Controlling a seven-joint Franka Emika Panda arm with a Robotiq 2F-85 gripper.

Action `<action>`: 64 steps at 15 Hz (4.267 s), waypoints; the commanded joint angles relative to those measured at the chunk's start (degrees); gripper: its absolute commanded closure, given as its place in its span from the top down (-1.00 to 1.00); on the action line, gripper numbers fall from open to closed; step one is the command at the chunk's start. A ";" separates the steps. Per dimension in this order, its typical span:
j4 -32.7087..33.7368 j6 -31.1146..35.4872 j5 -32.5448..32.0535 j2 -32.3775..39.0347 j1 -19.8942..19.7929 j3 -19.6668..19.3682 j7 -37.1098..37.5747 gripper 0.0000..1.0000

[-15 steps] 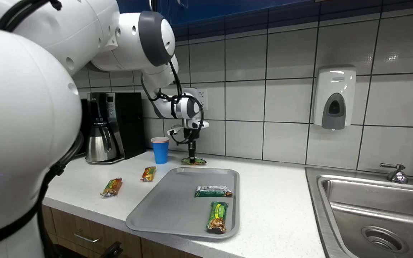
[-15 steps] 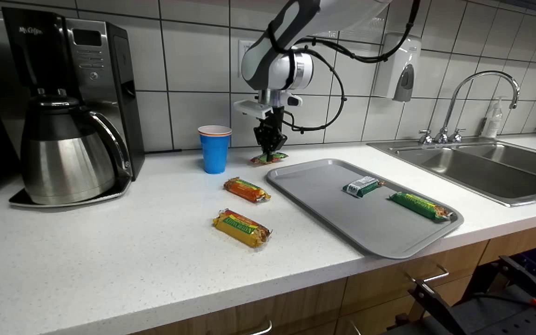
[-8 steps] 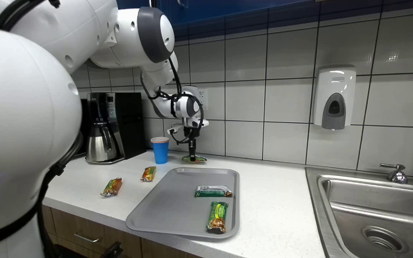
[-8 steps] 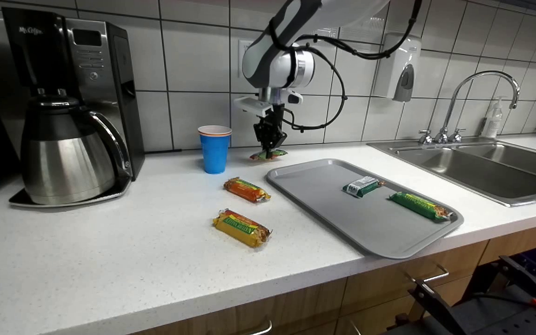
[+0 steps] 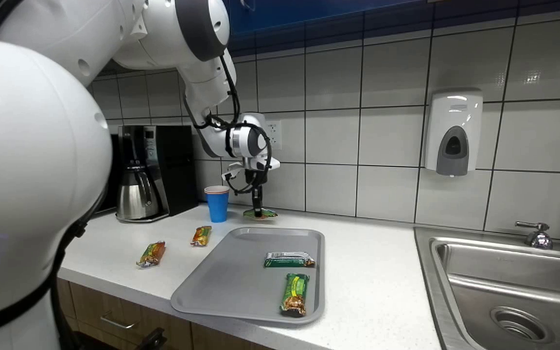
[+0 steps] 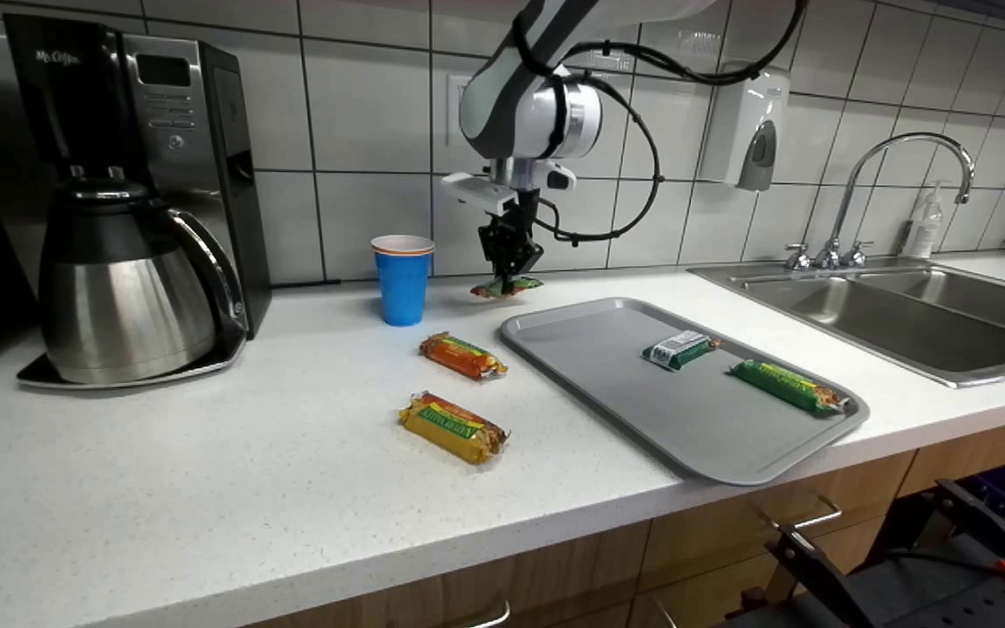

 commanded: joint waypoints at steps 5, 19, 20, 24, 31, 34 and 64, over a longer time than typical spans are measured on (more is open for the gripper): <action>-14.64 4.91 -0.65 -10.58 0.63 0.08 1.06 -0.91; -29.40 6.28 -2.46 -20.27 -0.26 0.31 0.17 -0.91; -29.76 6.11 -2.69 -20.40 -0.29 0.23 0.34 -0.91; -30.54 6.27 -3.30 -19.72 -0.37 -0.25 1.17 -0.91; -31.39 6.10 -4.73 -18.56 -0.18 -1.70 2.14 -0.91; -31.20 5.84 -4.90 -17.63 -0.08 -1.91 2.46 -0.91; -29.29 5.04 -4.99 -19.02 -0.41 1.71 -1.66 1.00</action>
